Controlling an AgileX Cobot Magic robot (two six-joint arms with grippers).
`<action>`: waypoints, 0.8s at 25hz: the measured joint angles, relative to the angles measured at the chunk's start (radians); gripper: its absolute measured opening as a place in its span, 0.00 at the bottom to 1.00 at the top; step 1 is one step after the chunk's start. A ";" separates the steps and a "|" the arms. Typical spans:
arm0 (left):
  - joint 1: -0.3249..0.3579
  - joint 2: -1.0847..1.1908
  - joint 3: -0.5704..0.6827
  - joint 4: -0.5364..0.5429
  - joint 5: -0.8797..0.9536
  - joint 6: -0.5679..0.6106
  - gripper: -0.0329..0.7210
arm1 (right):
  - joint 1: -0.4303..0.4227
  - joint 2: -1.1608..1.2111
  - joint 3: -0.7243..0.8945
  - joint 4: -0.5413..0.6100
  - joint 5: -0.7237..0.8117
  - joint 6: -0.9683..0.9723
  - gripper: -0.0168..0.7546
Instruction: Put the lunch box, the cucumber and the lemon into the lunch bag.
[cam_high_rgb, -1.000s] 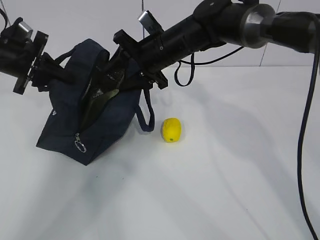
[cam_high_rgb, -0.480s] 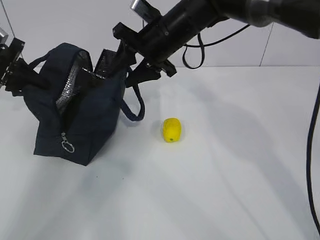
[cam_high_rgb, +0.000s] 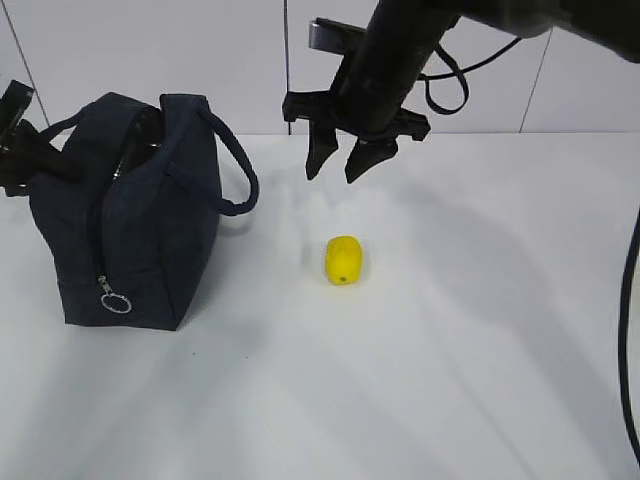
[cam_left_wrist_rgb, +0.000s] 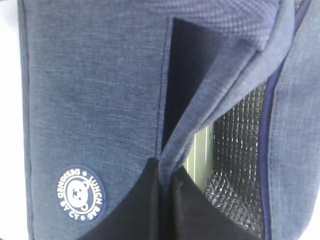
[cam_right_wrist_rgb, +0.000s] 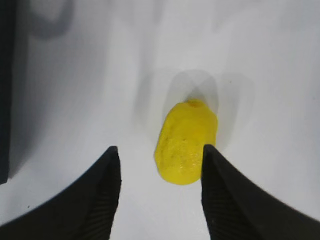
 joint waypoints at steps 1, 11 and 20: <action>0.000 0.000 0.000 0.000 0.000 0.000 0.03 | 0.001 0.012 0.000 -0.005 0.000 0.012 0.55; 0.000 0.000 0.000 0.002 0.000 0.000 0.03 | 0.005 0.112 0.000 -0.105 0.001 0.160 0.55; 0.000 0.000 0.000 0.002 0.000 0.000 0.03 | 0.014 0.169 0.000 -0.110 -0.001 0.173 0.55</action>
